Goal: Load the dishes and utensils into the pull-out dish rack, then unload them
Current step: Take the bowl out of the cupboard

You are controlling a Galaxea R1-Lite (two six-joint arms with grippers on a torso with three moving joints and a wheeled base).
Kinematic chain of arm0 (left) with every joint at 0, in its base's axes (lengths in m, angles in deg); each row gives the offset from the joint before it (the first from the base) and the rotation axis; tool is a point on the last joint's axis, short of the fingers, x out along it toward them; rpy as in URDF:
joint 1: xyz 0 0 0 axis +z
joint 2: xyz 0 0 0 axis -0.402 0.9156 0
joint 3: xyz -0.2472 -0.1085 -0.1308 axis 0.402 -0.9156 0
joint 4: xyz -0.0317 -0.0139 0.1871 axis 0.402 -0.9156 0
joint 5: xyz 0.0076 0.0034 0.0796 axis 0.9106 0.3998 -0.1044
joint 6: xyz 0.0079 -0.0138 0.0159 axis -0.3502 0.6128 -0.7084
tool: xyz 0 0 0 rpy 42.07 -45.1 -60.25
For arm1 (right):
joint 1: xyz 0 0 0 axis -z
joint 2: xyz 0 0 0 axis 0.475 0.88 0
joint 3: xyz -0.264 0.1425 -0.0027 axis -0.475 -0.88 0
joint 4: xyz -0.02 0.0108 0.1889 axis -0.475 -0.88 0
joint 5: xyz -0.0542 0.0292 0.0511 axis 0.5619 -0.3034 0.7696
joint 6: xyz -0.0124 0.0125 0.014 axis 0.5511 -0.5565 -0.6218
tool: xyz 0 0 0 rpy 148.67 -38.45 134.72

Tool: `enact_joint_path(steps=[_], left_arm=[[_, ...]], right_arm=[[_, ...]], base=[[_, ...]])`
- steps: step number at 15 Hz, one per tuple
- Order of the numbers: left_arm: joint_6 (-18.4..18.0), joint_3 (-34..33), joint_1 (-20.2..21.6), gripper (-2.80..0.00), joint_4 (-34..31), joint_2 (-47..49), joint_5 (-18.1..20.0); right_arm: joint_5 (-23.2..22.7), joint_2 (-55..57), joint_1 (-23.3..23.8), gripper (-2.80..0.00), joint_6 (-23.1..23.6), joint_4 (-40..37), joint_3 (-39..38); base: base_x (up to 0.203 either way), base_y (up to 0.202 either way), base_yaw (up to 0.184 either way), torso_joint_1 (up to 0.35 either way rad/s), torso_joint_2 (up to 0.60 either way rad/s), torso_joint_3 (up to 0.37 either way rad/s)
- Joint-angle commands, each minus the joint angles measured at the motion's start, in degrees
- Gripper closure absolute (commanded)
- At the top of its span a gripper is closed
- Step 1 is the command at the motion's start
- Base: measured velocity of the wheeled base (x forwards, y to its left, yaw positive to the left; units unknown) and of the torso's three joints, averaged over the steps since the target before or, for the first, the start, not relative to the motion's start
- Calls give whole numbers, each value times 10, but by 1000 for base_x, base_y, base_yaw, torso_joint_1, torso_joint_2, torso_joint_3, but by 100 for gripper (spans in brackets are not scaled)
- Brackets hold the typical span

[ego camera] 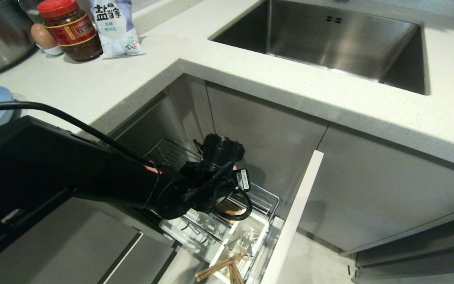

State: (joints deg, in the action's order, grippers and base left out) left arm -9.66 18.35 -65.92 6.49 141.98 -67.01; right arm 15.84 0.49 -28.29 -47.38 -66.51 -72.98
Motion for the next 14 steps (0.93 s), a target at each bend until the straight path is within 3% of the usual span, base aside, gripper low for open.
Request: enact_joint_path(steps=[1,8,14], left_arm=[[2,-1,-5,0,1,-30,-11],[1,-6,-21,0,0,-98,-49],[-25,-22,-56,0,-4,-245,-79]], right_arm=[[0,-2,0,0,0,0,0],[0,-2,0,0,0,0,0],[0,-2,0,0,0,0,0]], base=[[0,0,0,0,0,0],[0,0,0,0,0,0],[0,0,0,0,0,0]])
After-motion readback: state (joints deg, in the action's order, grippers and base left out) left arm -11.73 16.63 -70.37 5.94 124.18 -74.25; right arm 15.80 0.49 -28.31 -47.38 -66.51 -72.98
